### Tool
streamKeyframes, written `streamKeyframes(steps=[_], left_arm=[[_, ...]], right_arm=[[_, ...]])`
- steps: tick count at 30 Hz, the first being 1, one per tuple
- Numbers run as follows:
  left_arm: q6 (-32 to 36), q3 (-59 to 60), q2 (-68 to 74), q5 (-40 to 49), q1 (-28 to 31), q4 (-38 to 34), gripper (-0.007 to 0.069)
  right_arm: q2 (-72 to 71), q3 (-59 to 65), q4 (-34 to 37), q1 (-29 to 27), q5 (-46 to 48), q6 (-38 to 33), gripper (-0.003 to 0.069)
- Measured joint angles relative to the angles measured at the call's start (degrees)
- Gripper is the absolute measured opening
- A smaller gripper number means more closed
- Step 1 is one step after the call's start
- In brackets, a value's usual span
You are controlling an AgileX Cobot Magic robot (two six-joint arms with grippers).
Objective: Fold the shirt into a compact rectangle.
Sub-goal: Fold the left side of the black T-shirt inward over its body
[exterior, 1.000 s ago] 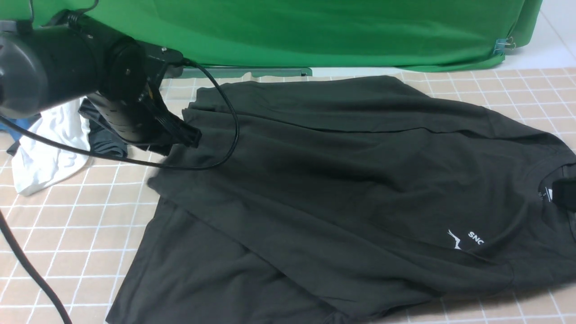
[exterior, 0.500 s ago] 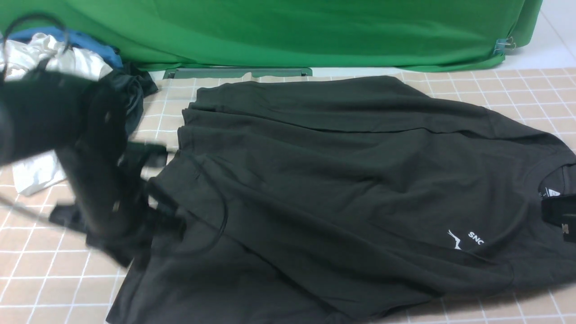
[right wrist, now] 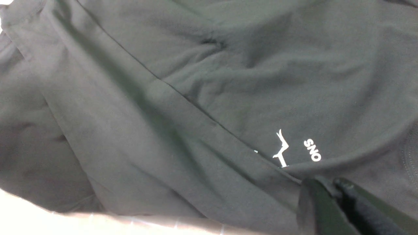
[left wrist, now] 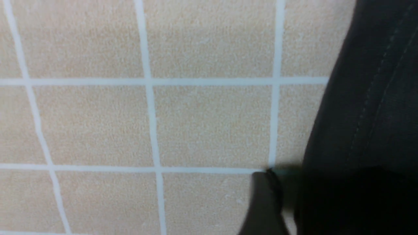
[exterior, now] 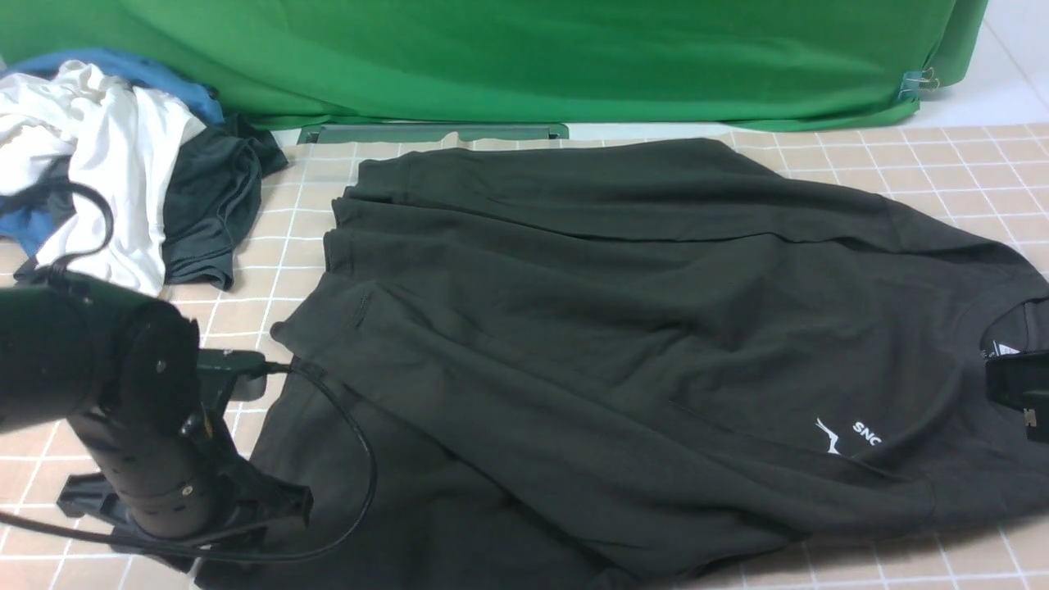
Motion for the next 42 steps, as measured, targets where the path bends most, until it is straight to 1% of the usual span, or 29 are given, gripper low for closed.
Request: streamKeyframes(steps=[2, 4, 6, 8, 9, 11, 12, 13, 14, 15, 19, 20, 21, 24, 25, 26, 28, 30, 32, 33, 34, 36, 38, 39, 41, 42], left_arm=[[-0.7, 0.1, 0.0, -0.5, 0.0, 0.1, 0.0472], [-1.2, 0.3, -0.1, -0.7, 0.0, 0.1, 0.0486], [-1.2, 0.6, -0.1, -0.9, 0.0, -0.2, 0.0478], [-1.4, 1.2, -0.4, -1.6, 0.0, -1.5, 0.0390], [-1.4, 1.7, -0.6, -2.3, 0.0, -2.2, 0.0331], [-1.2, 2.4, -0.8, -3.4, 0.0, -3.5, 0.0202], [-0.7, 2.7, -1.0, -4.0, -0.1, -4.1, 0.0119], [-0.5, 2.8, -1.1, -4.0, -0.1, -4.4, 0.0076], [-0.3, 2.8, -1.2, -4.0, -0.1, -4.4, 0.0069], [0.2, 2.7, -1.3, -3.7, -0.1, -4.1, 0.0040], [0.5, 2.6, -4.0, 2.3, -0.1, -2.8, 0.0035], [0.5, 2.6, -4.0, 2.7, -0.1, -2.7, 0.0035], [0.1, 2.6, -7.5, 5.9, -0.1, -1.9, 0.0035], [-2.5, 3.1, -12.6, 11.5, -0.1, -0.1, 0.0035], [-3.7, 3.6, -14.8, 14.5, -0.1, 0.5, 0.0035], [-3.7, 3.7, -15.1, 15.0, -0.1, 0.5, 0.0035], [-4.4, 4.5, -18.5, 19.3, 0.1, 0.6, 0.0035], [-4.8, 4.4, -20.3, 21.5, 0.1, 0.6, 0.0035], [-5.3, 4.7, -21.8, 22.1, 0.1, 0.4, 0.0035], [-5.3, 4.8, -22.0, 22.1, 0.1, 0.3, 0.0035], [-5.3, 5.3, -22.8, 22.2, 0.1, -0.4, 0.0036], [-4.4, 5.9, -23.3, 22.4, 0.1, -1.3, 0.0036], [-2.8, 6.4, -23.5, 22.5, 0.1, -2.1, 0.0040], [-2.3, 6.8, -23.6, 22.5, 0.1, -2.2, 0.0046], [-1.9, 7.2, -23.6, 22.8, 0.1, -2.3, 0.0080], [-1.4, 7.3, -23.6, 23.1, 0.1, -1.9, 0.0114]], right_arm=[[0.0, 0.0, 0.0, 0.0, 0.0, 0.0, 0.0097], [0.0, 0.0, 0.0, 0.0, 0.0, 0.0, 0.0104], [0.0, 0.0, 0.0, 0.0, 0.0, -0.1, 0.0108], [0.0, -0.1, 0.0, 0.0, 0.0, -0.1, 0.0112], [0.0, -0.1, 0.0, 0.0, 0.0, -0.1, 0.0113], [0.0, -0.1, 0.0, 0.0, 0.0, -0.1, 0.0118], [0.0, -0.1, 0.0, 0.0, 0.0, -0.1, 0.0120], [0.0, -0.1, 0.0, 0.0, 0.1, -0.1, 0.0122], [0.0, -0.1, 0.0, 0.0, 0.1, -0.1, 0.0122], [0.0, -0.3, 0.0, 0.0, 0.7, -0.1, 0.0122], [1.7, -3.7, -0.1, 0.0, 6.5, -0.2, 0.0122], [1.8, -3.9, -0.1, 0.0, 6.9, -0.3, 0.0122], [3.4, -6.2, 0.0, 0.0, 10.6, -1.1, 0.0122], [5.8, -9.0, 0.1, 0.0, 15.5, -2.9, 0.0122], [6.9, -9.6, 0.2, 0.0, 16.8, -3.4, 0.0122], [7.2, -9.7, 0.3, 0.0, 17.3, -3.7, 0.0122], [9.2, -10.0, 0.4, 0.6, 19.5, -5.1, 0.0123], [11.1, -10.1, 0.4, 2.4, 21.1, -5.9, 0.0126], [13.0, -10.1, -0.1, 5.8, 21.6, -6.0, 0.0131], [13.2, -10.1, -0.1, 5.8, 21.5, -6.0, 0.0132], [14.8, -10.1, -1.4, 8.7, 21.0, -5.4, 0.0138], [15.9, -10.1, -3.1, 11.0, 20.2, -3.3, 0.0146], [17.2, -10.1, -5.0, 12.7, 19.5, -0.2, 0.0169], [17.8, -10.2, -6.0, 13.3, 19.2, 0.8, 0.0192], [19.1, -10.3, -8.3, 13.7, 19.1, 2.1, 0.0260], [19.8, -10.3, -9.0, 13.7, 18.9, 2.3, 0.0303]])
